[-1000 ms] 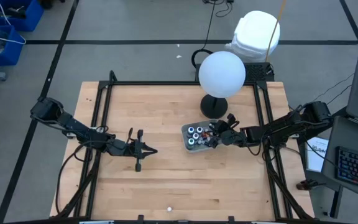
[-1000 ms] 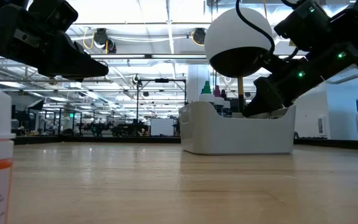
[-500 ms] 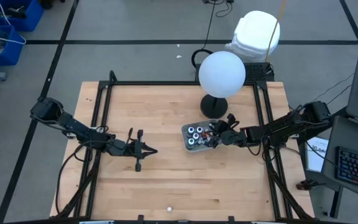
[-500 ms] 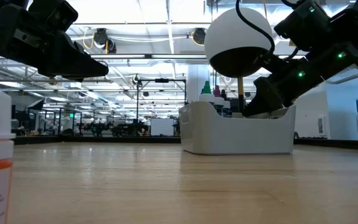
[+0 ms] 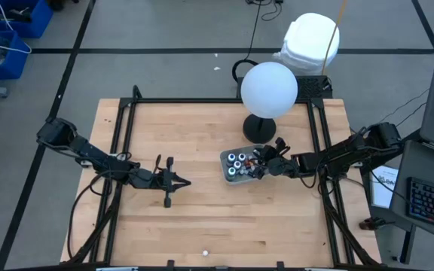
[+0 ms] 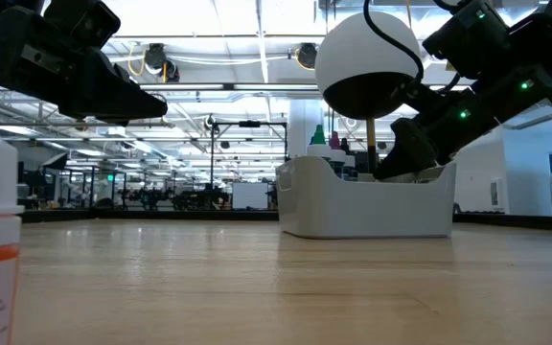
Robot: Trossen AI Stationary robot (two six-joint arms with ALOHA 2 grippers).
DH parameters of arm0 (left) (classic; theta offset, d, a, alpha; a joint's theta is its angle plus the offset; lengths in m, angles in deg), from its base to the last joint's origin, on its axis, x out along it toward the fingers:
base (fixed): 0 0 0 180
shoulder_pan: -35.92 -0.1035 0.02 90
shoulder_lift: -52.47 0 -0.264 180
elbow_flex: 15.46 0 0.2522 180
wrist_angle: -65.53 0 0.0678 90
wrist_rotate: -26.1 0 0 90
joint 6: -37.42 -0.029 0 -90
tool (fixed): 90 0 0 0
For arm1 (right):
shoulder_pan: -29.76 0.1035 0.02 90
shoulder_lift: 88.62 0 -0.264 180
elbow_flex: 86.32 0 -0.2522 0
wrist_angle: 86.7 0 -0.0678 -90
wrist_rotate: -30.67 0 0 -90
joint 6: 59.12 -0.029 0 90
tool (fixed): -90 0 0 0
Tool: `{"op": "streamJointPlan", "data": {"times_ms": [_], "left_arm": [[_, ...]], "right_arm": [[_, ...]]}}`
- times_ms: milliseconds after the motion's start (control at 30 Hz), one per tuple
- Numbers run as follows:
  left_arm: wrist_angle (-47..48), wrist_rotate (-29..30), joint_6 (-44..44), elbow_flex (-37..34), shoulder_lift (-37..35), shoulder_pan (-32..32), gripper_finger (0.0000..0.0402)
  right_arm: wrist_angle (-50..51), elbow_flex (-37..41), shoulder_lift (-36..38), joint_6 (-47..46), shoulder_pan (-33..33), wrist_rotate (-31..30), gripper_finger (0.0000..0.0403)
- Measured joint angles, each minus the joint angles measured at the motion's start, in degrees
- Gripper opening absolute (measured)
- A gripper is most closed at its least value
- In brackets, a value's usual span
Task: Pick & Place food coloring
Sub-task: Put the blue food coloring bottle into the gray bin, then put the orange food coloring bottle into the gray bin
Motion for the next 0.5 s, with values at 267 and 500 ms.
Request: {"op": "streamJointPlan", "data": {"times_ms": [267, 500], "left_arm": [[0.01, -0.02, 0.0, 0.01, 0.02, -0.02, 0.0021], [0.02, -0.02, 0.0, 0.02, 0.0, 0.0, 0.0021]], "right_arm": [[0.0, 0.0, 0.0, -0.36, 0.02, 0.11, 0.0094], [0.01, 0.0, 0.0, -0.82, 0.0, 0.15, 0.0128]]}}
